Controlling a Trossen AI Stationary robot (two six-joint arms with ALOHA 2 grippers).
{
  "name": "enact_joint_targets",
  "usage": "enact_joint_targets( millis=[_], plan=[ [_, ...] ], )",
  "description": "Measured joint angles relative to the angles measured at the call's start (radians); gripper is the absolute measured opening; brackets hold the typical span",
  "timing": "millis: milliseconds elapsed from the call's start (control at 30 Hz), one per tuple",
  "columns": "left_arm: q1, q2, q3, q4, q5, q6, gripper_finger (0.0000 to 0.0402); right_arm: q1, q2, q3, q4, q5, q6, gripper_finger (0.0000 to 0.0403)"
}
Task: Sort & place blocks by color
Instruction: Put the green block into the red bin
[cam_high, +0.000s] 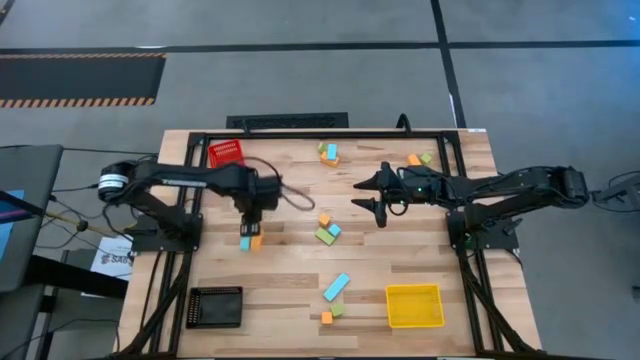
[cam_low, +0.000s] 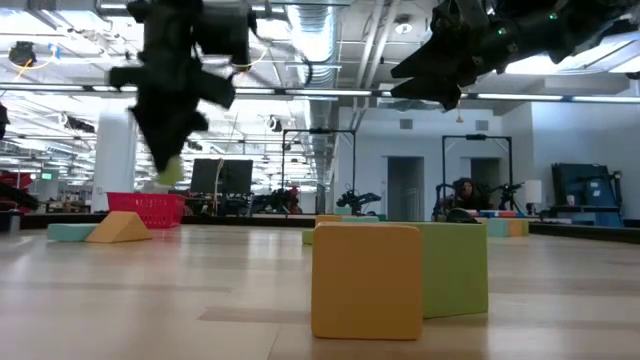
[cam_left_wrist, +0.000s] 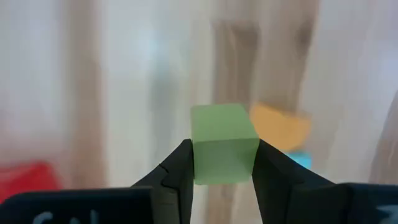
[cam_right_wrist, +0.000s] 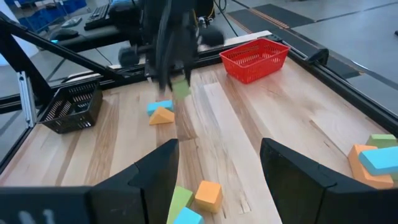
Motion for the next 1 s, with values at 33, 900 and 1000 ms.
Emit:
enact_joint_targets(
  millis=[33,900,1000],
  plan=[
    [0.017,-0.022,0.012,0.007,-0.014,-0.012,0.0097,0.0,0.0,0.0,0.0,0.0,0.0,0.0249],
    [0.795,0.109,0.021,0.037,-0.091,-0.395,0.0097,0.002,0.0,0.0,0.006,0.004,0.065,0.0249],
    [0.794,0.155,0.021,0.058,-0.1,-0.418,0.0097,0.002,0.0,0.0,0.006,0.004,0.086,0.0249]
  ],
)
